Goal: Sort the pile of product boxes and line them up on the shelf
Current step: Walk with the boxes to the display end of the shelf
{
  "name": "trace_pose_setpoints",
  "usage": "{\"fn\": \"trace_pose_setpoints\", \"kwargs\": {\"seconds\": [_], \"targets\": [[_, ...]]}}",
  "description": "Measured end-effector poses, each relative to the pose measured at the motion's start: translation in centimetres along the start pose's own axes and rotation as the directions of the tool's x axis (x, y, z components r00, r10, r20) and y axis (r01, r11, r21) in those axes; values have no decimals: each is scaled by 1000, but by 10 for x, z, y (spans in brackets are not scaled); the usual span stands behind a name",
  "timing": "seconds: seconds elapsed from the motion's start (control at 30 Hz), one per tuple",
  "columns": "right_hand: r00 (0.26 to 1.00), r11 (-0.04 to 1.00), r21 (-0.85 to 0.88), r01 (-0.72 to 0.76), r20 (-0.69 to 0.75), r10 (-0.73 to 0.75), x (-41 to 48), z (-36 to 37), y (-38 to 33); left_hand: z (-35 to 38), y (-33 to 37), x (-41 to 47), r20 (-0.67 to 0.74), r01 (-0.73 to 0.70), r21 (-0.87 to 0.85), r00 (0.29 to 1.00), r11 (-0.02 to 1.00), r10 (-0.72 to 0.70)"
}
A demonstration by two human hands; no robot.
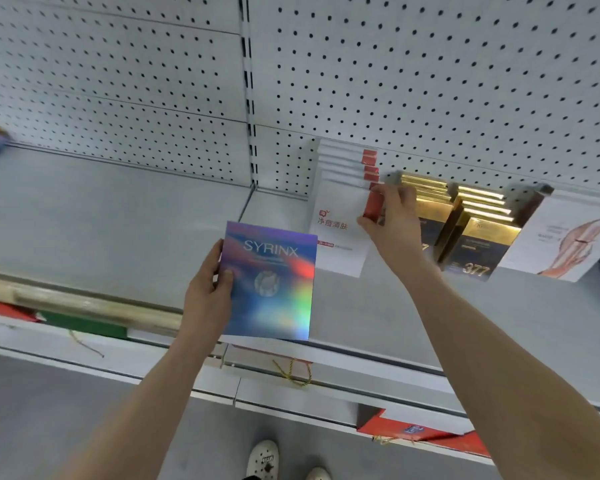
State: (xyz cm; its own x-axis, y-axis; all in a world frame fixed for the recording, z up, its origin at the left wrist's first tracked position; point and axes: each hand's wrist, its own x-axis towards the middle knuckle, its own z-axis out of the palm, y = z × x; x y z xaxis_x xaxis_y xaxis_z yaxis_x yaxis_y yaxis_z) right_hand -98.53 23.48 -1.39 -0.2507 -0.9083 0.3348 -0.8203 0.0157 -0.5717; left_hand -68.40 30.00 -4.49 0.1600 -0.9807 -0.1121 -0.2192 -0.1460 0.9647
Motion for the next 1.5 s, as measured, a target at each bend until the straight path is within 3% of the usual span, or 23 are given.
{"fn": "trace_pose_setpoints", "kwargs": {"seconds": [0.2, 0.33, 0.43, 0.57, 0.7, 0.87, 1.03, 1.2, 1.33, 1.5], "targets": [[997, 975, -219, 27, -64, -42, -7, -4, -9, 8, 8, 2, 62, -44, 2, 997, 999, 44], [975, 963, -219, 158, -119, -187, -31, -24, -14, 25, 13, -1, 141, -83, -21, 986, 996, 85], [974, 958, -187, 218, -19, -225, -56, -39, -11, 50, 15, -8, 241, -86, -23, 966, 996, 89], [975, 998, -49, 42, 222, -30, -85, -70, 1, 92, 26, -27, 377, -141, -5, 916, 990, 133], [925, 988, 16, -152, 354, 137, -107, -110, 38, 145, 45, -55, 488, -211, -31, 850, 977, 199], [938, 970, 20, -244, 259, 230, -126, -187, 117, 236, 71, -93, 645, -345, -47, 707, 938, 292], [973, 969, -143, -202, 88, 215, -144, -281, 221, 345, 96, -130, 708, -418, 5, 643, 909, 292], [976, 947, -236, -217, -28, 217, -158, -377, 328, 464, 134, -171, 718, -680, 3, 512, 733, 472], [971, 912, -335, -238, -83, 223, -171, -431, 390, 546, 166, -200, 745, -882, 96, 371, 462, 554], [966, 880, -399, -259, -107, 236, -185, -473, 439, 617, 186, -219, 769, -968, 114, 228, 223, 597]]}}
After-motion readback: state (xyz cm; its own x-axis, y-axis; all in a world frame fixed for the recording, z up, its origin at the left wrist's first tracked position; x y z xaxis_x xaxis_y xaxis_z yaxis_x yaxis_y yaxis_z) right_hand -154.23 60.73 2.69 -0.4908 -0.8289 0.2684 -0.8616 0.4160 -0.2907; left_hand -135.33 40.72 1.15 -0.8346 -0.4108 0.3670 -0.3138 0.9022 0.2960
